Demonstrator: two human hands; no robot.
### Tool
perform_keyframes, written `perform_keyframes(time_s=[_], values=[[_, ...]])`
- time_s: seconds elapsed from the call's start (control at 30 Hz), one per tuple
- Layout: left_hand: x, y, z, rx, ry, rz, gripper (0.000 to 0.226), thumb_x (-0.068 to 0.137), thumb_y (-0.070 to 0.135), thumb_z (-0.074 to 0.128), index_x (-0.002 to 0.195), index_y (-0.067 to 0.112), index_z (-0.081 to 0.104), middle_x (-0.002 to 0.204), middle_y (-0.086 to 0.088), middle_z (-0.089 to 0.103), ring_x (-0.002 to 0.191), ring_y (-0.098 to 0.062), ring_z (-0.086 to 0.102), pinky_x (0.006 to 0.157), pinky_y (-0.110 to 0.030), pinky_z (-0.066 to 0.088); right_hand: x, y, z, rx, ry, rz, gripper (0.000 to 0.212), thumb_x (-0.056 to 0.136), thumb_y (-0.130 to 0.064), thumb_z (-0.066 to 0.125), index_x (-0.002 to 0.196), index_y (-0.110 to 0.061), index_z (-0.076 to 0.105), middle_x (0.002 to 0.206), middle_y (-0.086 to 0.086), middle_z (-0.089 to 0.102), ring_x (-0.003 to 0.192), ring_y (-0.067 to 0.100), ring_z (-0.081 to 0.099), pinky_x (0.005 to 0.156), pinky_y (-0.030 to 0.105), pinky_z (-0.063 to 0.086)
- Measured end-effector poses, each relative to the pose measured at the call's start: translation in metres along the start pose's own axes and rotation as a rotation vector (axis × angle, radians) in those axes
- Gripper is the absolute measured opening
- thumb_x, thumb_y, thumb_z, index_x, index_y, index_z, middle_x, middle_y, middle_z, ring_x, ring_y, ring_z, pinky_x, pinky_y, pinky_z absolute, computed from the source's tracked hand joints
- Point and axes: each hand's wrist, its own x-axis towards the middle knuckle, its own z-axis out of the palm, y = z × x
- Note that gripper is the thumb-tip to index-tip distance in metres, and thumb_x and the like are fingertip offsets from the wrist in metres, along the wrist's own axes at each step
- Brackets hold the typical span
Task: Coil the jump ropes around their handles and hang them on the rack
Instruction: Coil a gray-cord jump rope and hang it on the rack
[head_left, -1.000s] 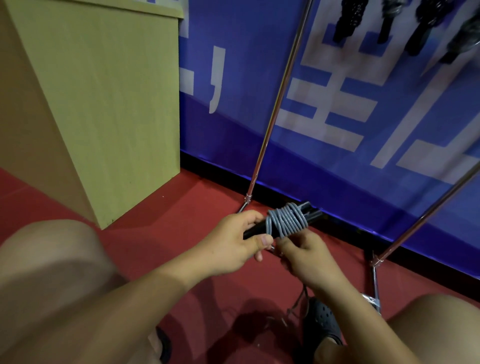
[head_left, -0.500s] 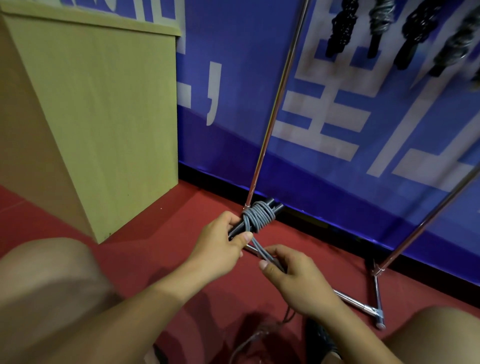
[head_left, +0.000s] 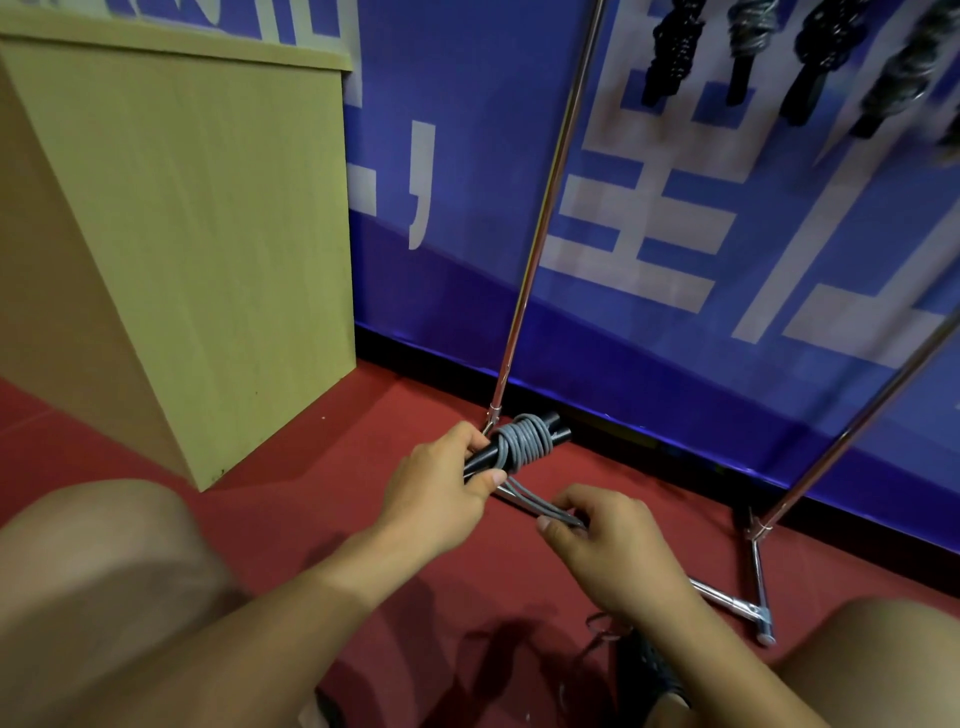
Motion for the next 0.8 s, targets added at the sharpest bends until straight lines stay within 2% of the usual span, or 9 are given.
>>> perform_keyframes(time_s=[0.1,0.27,0.4,0.5,0.63,0.8], values=[[-0.002,0.000,0.002,0.076,0.017,0.054,0.024,0.085,0.043,0.069,0.100,0.035,0.053,0.090,0.013,0.071,0.087,-0.021,0.068,0.076,-0.042,0.053,-0.003,0.000,-0.001,-0.022,0.015,-0.045,0.019,0.086,-0.047,0.062,0.084,-0.028,0.061,0.063,-0.007,0.058,0.067,0.013,0.056,0.062,0.035,0.044],[-0.001,-0.002,0.003,0.085,0.020,0.061,0.024,0.086,0.045,0.068,0.102,0.035,0.052,0.090,0.012,0.070,0.088,-0.023,0.068,0.076,-0.043,0.053,-0.004,0.000,-0.002,-0.048,0.101,-0.092,0.035,0.090,-0.054,0.056,0.077,-0.022,0.056,0.059,-0.005,0.052,0.062,0.015,0.051,0.056,0.037,0.040],[-0.002,-0.003,0.003,0.092,-0.009,0.099,0.023,0.086,0.045,0.067,0.101,0.035,0.052,0.090,0.012,0.070,0.088,-0.021,0.068,0.075,-0.041,0.053,-0.006,0.000,0.000,-0.049,0.170,-0.128,0.034,0.091,-0.056,0.053,0.073,-0.026,0.050,0.062,-0.009,0.050,0.062,0.012,0.050,0.056,0.037,0.041],[-0.004,-0.002,0.003,0.104,-0.081,0.161,0.025,0.086,0.044,0.067,0.103,0.037,0.051,0.091,0.013,0.070,0.088,-0.018,0.067,0.074,-0.038,0.052,-0.006,0.000,0.001,-0.025,0.233,-0.136,0.036,0.088,-0.061,0.044,0.087,-0.031,0.063,0.072,-0.012,0.059,0.068,0.011,0.058,0.058,0.037,0.048],[-0.012,0.002,0.003,0.151,-0.224,0.272,0.027,0.086,0.044,0.067,0.108,0.037,0.052,0.092,0.010,0.070,0.089,-0.018,0.067,0.074,-0.037,0.053,-0.005,0.001,0.001,-0.019,0.284,-0.137,0.030,0.086,-0.059,0.049,0.095,-0.034,0.064,0.079,-0.012,0.063,0.073,0.013,0.063,0.061,0.038,0.051],[-0.016,0.005,0.002,0.201,-0.298,0.349,0.027,0.089,0.045,0.063,0.113,0.036,0.053,0.091,0.009,0.068,0.087,-0.018,0.065,0.074,-0.037,0.051,-0.003,0.002,-0.007,-0.086,0.314,0.030,0.042,0.076,-0.068,0.064,0.078,-0.026,0.065,0.065,-0.008,0.056,0.066,0.016,0.058,0.054,0.033,0.041]])
